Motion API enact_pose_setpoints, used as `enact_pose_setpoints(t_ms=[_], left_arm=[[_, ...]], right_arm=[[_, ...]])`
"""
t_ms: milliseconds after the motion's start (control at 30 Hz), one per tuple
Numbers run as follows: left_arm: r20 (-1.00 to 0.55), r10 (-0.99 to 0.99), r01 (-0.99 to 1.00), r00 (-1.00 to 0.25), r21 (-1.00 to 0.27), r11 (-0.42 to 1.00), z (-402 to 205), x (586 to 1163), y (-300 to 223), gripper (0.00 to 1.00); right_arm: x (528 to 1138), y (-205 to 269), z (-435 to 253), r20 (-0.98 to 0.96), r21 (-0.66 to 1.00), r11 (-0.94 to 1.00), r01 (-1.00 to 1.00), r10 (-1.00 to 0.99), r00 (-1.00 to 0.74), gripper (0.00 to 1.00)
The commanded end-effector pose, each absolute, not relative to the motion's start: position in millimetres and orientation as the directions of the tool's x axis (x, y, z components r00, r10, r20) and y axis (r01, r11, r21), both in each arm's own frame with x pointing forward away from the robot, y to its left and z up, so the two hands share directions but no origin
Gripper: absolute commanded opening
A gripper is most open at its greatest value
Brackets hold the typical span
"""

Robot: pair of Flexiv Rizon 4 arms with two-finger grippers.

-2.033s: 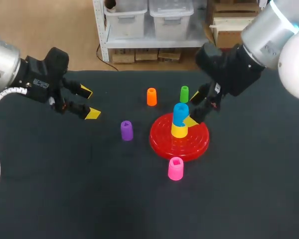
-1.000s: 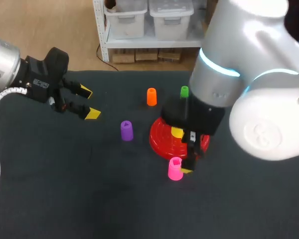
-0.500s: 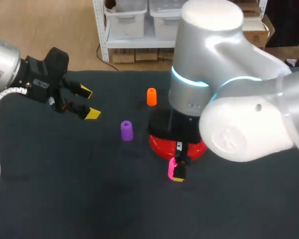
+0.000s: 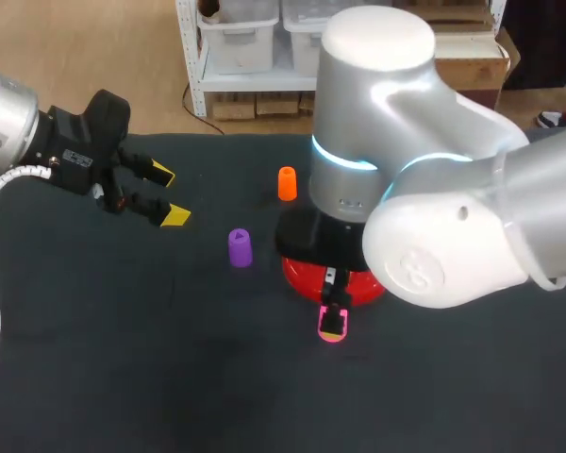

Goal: Pick up and stack the cylinders on the red base in this order: pink,purple,orange,green

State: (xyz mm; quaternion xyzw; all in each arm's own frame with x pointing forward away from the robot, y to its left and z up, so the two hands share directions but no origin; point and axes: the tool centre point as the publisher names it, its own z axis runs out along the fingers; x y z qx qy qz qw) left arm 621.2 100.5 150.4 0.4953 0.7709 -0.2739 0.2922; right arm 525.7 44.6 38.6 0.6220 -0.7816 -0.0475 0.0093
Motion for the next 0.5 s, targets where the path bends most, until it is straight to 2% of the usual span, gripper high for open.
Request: enact_pose_setpoints(t_ms=[33, 500], left_arm=[[-0.722, 0.604, 0.924, -0.338, -0.132, 0.359, 150, 621, 101, 1.00], [-0.722, 0.604, 0.924, -0.338, -0.132, 0.359, 150, 621, 101, 1.00]], right_arm=[[527, 47, 36, -0.043, 0.077, 0.224, -0.972, -0.973, -0.227, 1.00], [531, 45, 46, -0.065, 0.030, 0.243, -0.970, -0.967, -0.245, 1.00]])
